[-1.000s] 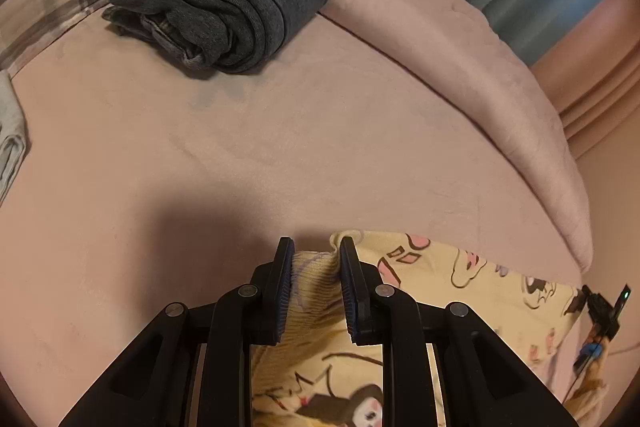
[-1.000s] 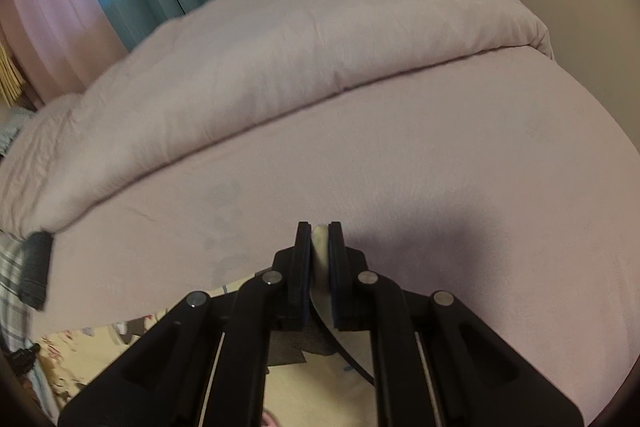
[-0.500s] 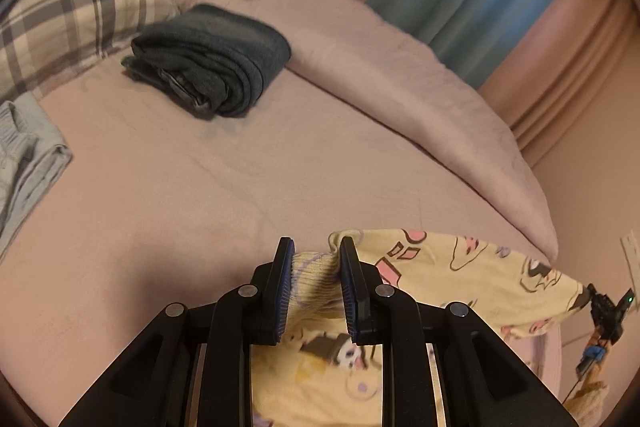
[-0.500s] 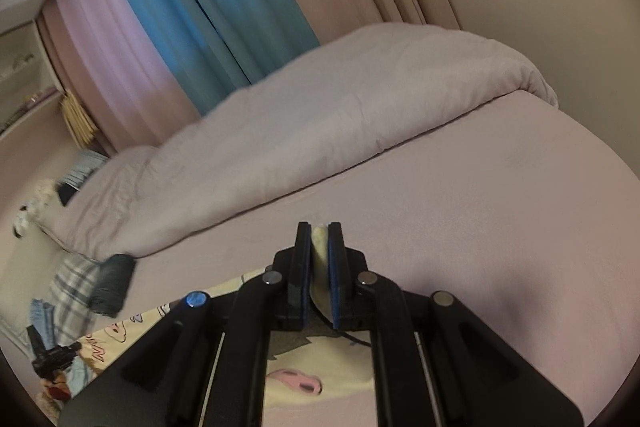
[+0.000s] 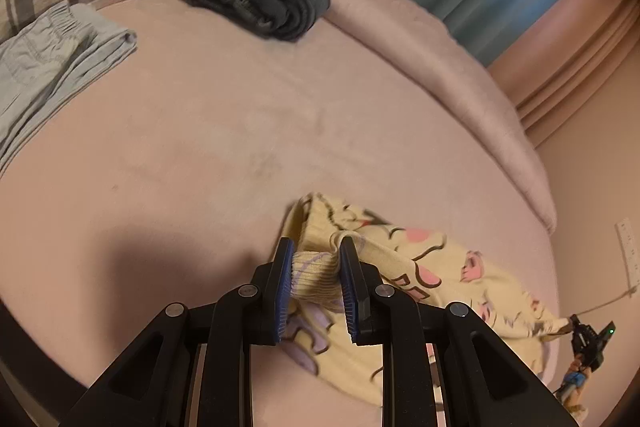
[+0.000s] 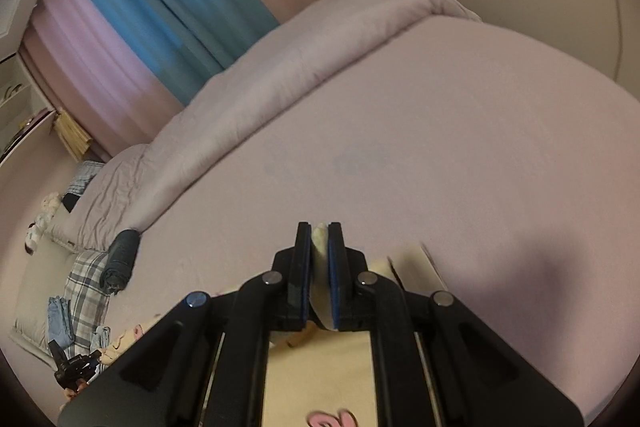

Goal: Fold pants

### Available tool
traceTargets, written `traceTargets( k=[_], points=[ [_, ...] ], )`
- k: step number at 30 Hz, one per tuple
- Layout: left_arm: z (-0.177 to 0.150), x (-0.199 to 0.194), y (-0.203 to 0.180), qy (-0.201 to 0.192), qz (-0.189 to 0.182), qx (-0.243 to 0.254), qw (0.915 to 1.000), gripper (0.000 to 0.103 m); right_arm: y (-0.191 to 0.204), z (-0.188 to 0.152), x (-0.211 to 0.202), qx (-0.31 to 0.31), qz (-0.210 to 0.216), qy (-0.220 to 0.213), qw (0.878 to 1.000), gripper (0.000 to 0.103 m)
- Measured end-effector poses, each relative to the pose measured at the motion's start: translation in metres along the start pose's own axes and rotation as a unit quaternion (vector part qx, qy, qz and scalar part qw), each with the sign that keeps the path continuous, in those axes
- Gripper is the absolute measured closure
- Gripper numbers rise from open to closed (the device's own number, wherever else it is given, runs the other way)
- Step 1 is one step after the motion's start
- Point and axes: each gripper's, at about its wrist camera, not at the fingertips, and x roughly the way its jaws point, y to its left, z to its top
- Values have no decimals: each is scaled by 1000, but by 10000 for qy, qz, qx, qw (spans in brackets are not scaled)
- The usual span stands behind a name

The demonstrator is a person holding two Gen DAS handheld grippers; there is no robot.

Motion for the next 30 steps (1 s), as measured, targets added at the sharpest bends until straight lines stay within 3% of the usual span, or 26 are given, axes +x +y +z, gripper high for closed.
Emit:
traceTargets(
  k=[8, 14, 17, 20, 23, 24, 25, 27, 30],
  points=[
    [-8, -15, 16, 0, -398, -252, 9989, 82, -7, -13, -24, 208, 106, -180, 9996, 95],
    [-29, 1, 37, 459, -147, -249, 9985, 81, -29, -48, -34, 290, -113, 133, 9994, 95],
    [-34, 17, 37, 780, 255, 2, 9966, 75, -44, -66, -26, 360, -280, 425, 9981, 94],
    [-35, 11, 28, 684, 371, 317, 9965, 73, -49, -79, -22, 290, -542, 664, 9959, 85],
    [-28, 0, 18, 699, 648, 516, 9941, 55, -52, -81, -28, 368, -773, 760, 9934, 63],
    [-25, -1, 19, 694, 761, 551, 9932, 46, -52, -80, -34, 394, -826, 722, 9932, 51],
    [-21, -8, 16, 633, 874, 601, 9923, 45, -51, -78, -38, 413, -887, 683, 9929, 39],
    [-16, -20, 11, 438, 962, 591, 9926, 45, -50, -73, -52, 507, -1175, 560, 9902, 35],
    [-15, -34, -2, 278, 865, 569, 9942, 45, -50, -72, -61, 761, -1241, 616, 9874, 35]
  ],
)
